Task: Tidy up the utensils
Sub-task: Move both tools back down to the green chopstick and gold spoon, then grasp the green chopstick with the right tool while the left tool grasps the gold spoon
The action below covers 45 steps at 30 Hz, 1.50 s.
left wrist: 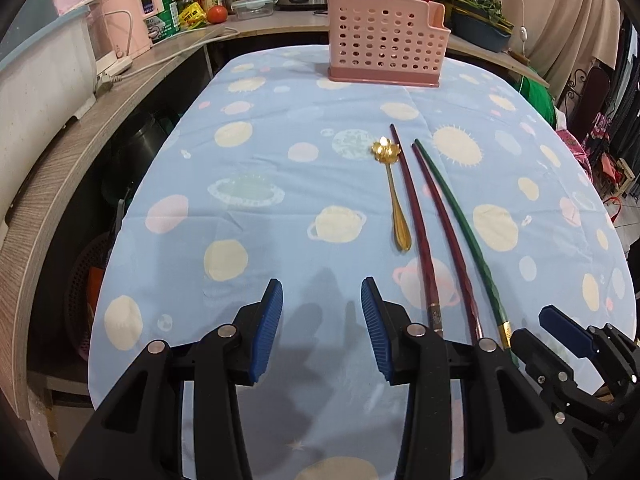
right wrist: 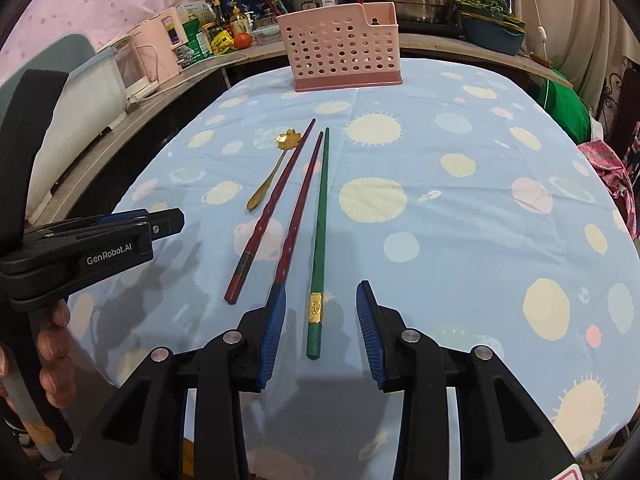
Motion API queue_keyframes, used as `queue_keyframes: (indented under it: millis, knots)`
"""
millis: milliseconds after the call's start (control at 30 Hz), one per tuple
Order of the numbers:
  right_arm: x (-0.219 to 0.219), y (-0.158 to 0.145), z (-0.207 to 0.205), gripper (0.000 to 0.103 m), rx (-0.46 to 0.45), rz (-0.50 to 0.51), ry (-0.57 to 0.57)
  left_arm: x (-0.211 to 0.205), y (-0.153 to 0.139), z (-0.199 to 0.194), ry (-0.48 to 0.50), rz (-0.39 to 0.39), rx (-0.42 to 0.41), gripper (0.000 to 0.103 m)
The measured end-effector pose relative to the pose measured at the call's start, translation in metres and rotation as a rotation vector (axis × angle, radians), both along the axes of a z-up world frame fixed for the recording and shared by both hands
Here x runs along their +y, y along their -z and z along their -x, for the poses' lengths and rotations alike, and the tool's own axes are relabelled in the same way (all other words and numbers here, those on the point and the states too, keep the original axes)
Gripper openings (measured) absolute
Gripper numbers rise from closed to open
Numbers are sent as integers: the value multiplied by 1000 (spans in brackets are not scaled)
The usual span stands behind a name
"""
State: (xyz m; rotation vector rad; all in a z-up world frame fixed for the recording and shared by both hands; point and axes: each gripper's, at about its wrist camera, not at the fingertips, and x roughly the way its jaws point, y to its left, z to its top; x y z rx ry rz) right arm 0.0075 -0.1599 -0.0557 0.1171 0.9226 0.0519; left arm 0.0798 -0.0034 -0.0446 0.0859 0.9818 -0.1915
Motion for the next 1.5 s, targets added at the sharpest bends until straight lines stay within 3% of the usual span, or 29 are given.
queue_keyframes:
  millis: [500,767,1267,1500]
  knots:
    - [2,14,-1,18,17,10,-5,-3,18,3,11,0,49,40]
    - [-4,16,-7,7,8,14,12,-5,24,1,13,10,64,48]
    - [-20,17,-23,7,17,-67,48,-28,25,-45,7,113,93,49]
    - [-20,17,-24,7,17,-69,48,-42,27,-53,21,91,68,48]
